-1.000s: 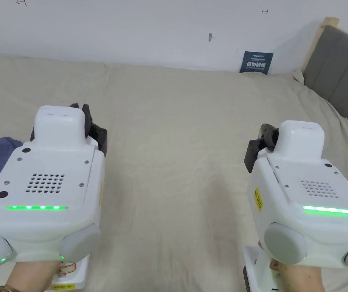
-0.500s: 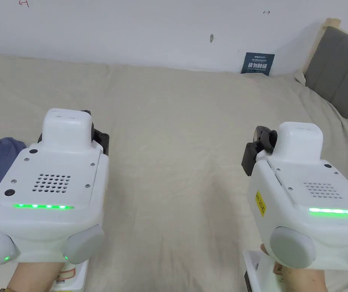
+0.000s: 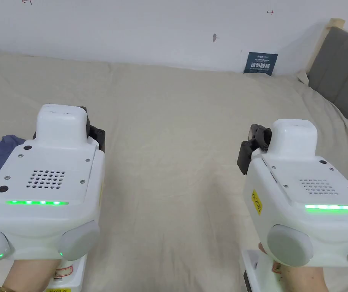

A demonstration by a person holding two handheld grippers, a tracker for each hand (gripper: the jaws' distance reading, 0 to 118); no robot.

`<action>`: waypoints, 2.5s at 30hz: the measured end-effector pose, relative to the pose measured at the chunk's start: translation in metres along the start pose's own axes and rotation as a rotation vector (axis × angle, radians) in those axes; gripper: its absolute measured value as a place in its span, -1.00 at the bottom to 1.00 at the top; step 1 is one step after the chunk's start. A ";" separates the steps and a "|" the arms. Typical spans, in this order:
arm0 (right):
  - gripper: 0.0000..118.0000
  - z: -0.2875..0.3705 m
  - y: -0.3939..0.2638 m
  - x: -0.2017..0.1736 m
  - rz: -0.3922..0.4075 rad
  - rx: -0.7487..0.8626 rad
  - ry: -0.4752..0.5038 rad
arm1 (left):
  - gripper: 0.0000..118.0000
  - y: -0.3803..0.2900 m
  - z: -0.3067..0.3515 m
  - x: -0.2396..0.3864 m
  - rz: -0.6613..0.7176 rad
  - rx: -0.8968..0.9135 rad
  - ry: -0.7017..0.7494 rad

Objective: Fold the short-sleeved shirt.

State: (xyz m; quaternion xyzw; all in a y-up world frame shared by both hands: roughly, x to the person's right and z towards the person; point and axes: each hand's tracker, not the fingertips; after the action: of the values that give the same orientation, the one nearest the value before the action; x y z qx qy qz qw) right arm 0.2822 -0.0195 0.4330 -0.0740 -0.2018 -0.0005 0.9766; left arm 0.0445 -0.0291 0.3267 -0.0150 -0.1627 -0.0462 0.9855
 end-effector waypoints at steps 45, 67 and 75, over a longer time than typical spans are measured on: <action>-1.00 -0.015 0.005 -0.225 0.105 0.005 0.614 | -0.72 -0.029 0.072 -0.215 0.121 -0.164 0.536; -1.00 -0.121 -0.032 -0.264 0.137 -0.161 0.557 | 1.00 -0.167 -0.269 -0.339 0.242 -0.927 0.291; -1.00 -0.135 -0.052 -0.249 0.123 -0.242 0.504 | 0.13 -0.193 -0.282 -0.318 0.304 -1.079 0.312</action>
State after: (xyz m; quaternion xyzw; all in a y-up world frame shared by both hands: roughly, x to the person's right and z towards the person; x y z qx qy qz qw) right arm 0.1055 -0.0975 0.2202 -0.1995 0.0539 0.0164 0.9783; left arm -0.1839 -0.2063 -0.0401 -0.5315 0.0348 0.0177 0.8462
